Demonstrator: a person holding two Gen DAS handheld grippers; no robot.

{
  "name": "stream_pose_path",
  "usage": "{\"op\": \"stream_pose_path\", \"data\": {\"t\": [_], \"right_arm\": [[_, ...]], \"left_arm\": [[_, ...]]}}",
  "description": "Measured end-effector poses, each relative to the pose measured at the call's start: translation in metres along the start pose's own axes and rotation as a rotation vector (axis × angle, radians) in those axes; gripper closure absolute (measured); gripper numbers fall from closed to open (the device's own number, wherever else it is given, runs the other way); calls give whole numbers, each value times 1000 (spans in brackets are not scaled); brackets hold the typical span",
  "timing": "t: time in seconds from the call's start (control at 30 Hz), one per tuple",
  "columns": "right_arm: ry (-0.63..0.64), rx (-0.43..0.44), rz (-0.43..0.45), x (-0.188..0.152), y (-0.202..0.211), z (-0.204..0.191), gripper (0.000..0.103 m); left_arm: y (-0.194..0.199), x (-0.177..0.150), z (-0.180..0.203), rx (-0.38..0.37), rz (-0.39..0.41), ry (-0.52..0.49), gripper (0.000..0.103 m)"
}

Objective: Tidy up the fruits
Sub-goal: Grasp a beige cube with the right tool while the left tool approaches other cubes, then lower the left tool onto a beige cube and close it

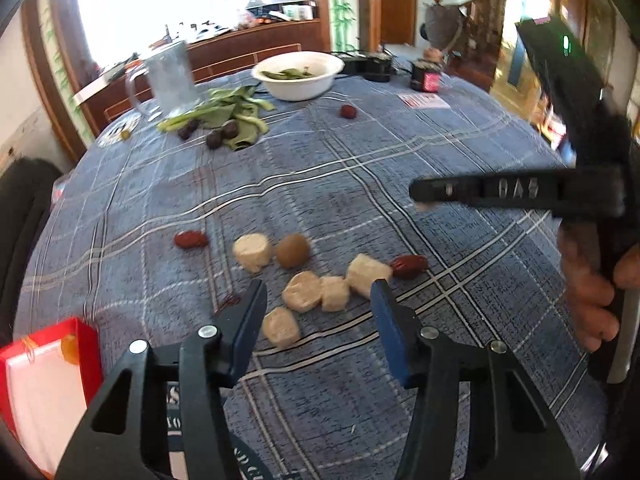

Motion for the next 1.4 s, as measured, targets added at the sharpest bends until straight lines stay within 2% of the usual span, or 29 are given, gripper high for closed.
{"op": "stream_pose_path", "data": {"t": [0.2, 0.23, 0.27, 0.33, 0.4, 0.9, 1.07, 1.17, 1.27, 1.4], "right_arm": [[-26, 7, -3, 1, 1, 3, 85], [-30, 7, -1, 1, 2, 3, 85], [-32, 8, 0, 0, 3, 4, 85], [-38, 10, 4, 0, 4, 4, 85], [-41, 12, 8, 0, 5, 4, 85], [-47, 12, 30, -1, 11, 3, 85], [-52, 7, 43, -1, 15, 4, 85], [-52, 6, 46, -1, 16, 3, 85], [-56, 1, 46, -2, 15, 3, 85], [-62, -4, 55, 0, 17, 5, 85]], "left_arm": [[-14, 6, 15, -53, -46, -118, 48], [-17, 6, 15, -37, -60, -125, 48], [-19, 7, 16, -22, -64, -142, 51], [-20, 9, 17, -43, -66, -163, 52], [-25, 11, 18, -49, -88, -175, 61], [-34, 17, 31, -54, -111, -283, 62], [-17, -1, 42, -99, -94, -370, 61], [-6, -13, 25, -192, -129, -287, 61], [1, -15, 15, -136, -112, -256, 61], [-1, -7, 23, -108, -95, -268, 61]]}}
Point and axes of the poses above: each gripper's, at about its wrist camera, not at the fingertips, and y roughly against the way its jaws point, z to its right, x to its top, the point moved 1 cm from there along -y, roughly the way its jaws point, and after that the axes turned 2 degrees about -y, right-handed, at the moved point
